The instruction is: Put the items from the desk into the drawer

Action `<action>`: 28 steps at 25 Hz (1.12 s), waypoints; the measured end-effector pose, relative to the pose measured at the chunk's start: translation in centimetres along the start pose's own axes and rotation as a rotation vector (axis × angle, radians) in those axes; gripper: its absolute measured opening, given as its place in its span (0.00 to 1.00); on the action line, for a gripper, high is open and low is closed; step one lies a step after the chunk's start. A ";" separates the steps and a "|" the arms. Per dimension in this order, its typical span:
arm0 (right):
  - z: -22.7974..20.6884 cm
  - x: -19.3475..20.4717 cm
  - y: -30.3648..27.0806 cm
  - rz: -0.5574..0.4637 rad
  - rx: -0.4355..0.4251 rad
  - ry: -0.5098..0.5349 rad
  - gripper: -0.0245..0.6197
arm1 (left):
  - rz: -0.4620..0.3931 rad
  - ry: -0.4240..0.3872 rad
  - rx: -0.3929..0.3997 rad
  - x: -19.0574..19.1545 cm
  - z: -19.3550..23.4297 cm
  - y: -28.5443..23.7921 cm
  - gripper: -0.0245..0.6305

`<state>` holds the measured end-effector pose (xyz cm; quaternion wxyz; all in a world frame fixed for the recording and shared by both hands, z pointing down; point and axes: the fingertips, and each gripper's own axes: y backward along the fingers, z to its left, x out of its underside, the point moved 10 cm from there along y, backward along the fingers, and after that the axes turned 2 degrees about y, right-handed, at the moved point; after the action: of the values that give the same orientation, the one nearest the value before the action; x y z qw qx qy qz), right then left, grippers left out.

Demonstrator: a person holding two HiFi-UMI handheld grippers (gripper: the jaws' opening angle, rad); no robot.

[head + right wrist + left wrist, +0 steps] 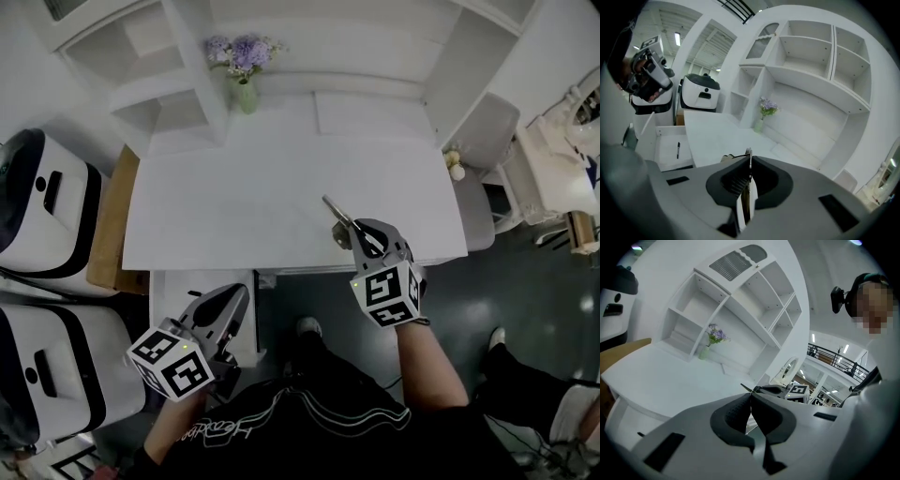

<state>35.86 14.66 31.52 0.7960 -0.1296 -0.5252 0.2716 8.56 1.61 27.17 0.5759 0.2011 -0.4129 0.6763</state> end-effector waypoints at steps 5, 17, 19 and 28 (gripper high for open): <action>3.9 -2.6 4.4 -0.083 -0.086 -0.039 0.11 | -0.035 0.003 -0.013 1.9 -1.0 3.8 0.07; 13.4 -7.4 7.5 -0.180 -0.305 0.008 0.11 | -0.147 0.037 -0.076 4.8 -0.3 12.3 0.07; 14.8 -8.0 7.0 -0.185 -0.346 0.009 0.11 | -0.163 0.040 -0.098 5.1 -0.1 13.7 0.07; 21.0 -12.7 2.1 -0.218 -0.563 0.081 0.11 | -0.239 0.140 -0.255 6.5 3.3 19.7 0.07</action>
<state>12.39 7.50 29.53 0.7736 -0.2987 -0.5583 0.0230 -12.37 3.03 27.54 0.7002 0.1265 -0.4276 0.5576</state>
